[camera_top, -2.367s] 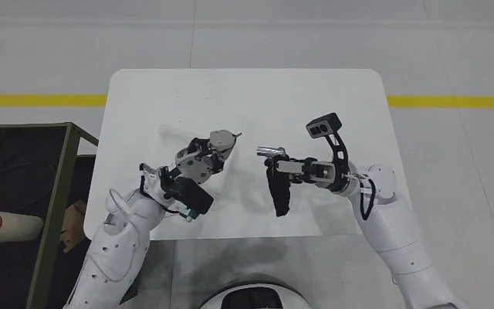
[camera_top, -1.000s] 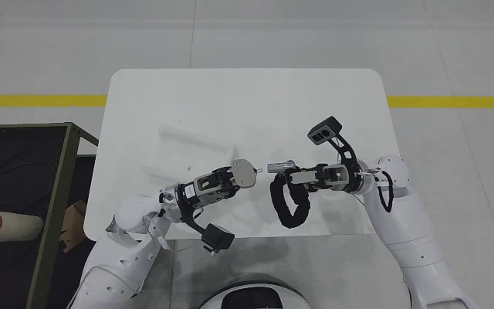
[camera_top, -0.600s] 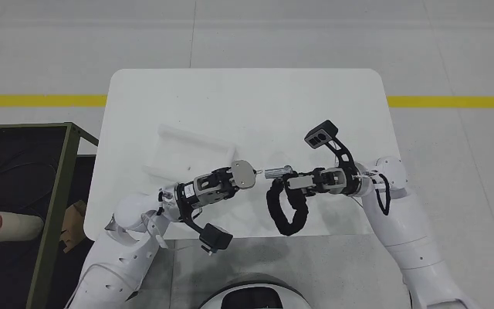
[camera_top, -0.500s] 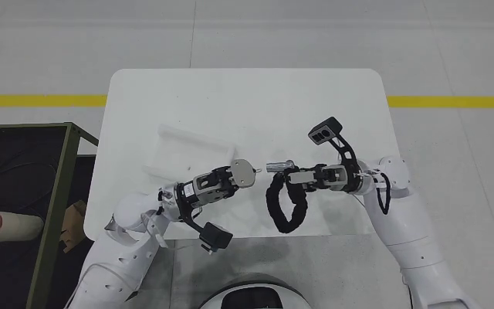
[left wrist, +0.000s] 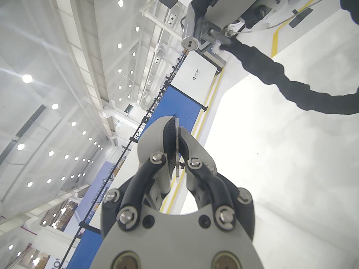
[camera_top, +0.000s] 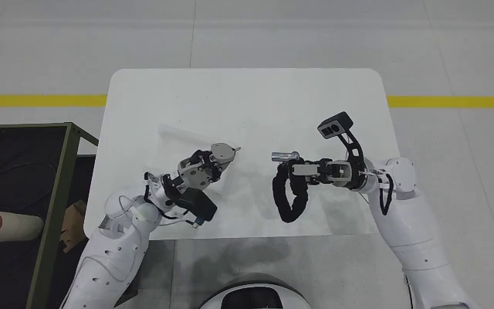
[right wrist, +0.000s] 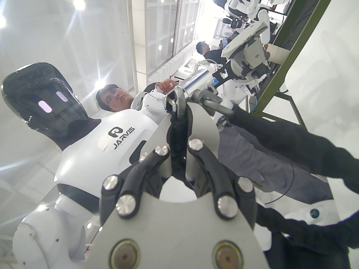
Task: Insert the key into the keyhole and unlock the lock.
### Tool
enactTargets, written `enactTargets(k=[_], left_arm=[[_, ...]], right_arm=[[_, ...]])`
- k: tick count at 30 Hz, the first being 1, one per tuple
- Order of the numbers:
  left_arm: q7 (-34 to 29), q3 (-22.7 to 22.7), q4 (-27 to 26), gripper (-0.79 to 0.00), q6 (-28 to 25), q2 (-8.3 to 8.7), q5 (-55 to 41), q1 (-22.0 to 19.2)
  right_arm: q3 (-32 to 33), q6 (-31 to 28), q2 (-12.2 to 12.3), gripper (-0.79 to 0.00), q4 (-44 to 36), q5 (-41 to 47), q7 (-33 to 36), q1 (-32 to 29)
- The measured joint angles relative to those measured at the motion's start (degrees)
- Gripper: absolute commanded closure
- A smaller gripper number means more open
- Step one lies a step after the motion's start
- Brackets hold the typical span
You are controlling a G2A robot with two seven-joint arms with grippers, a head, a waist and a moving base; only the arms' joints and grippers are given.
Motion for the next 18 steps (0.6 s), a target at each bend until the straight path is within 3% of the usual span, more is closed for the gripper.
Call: enactTargets(k=[3, 6, 10, 11, 14, 16, 18], left_arm=[[-3.78, -0.94, -0.95, 0.000, -5.96, -0.05, -3.41, -1.57], [-10.11, -6.22, -4.99, 0.000, -17.11, 0.35, -14.12, -3.44], [-28.04, -14.18, -8.20, 0.000, -38.81, 1.40, -30.63, -6.50], [-32.96, -15.00, -7.88, 0.000, -41.70, 1.74, -35.28, -6.92], [-46.39, -13.74, -7.64, 0.000, -43.97, 2.11, -49.21, -7.11], [-48.96, -13.57, -7.66, 0.000, -43.62, 2.09, -52.34, -7.07], [-46.41, -13.62, -7.67, 0.000, -43.59, 2.08, -50.23, -7.07]], right_arm=[[0.00, 0.00, 0.00, 0.000, 0.00, 0.00, 0.00, 0.00], [0.00, 0.00, 0.00, 0.000, 0.00, 0.00, 0.00, 0.00], [0.00, 0.00, 0.00, 0.000, 0.00, 0.00, 0.00, 0.00], [0.00, 0.00, 0.00, 0.000, 0.00, 0.00, 0.00, 0.00], [0.00, 0.00, 0.00, 0.000, 0.00, 0.00, 0.00, 0.00], [0.00, 0.00, 0.00, 0.000, 0.00, 0.00, 0.00, 0.00], [0.00, 0.00, 0.00, 0.000, 0.00, 0.00, 0.00, 0.00]])
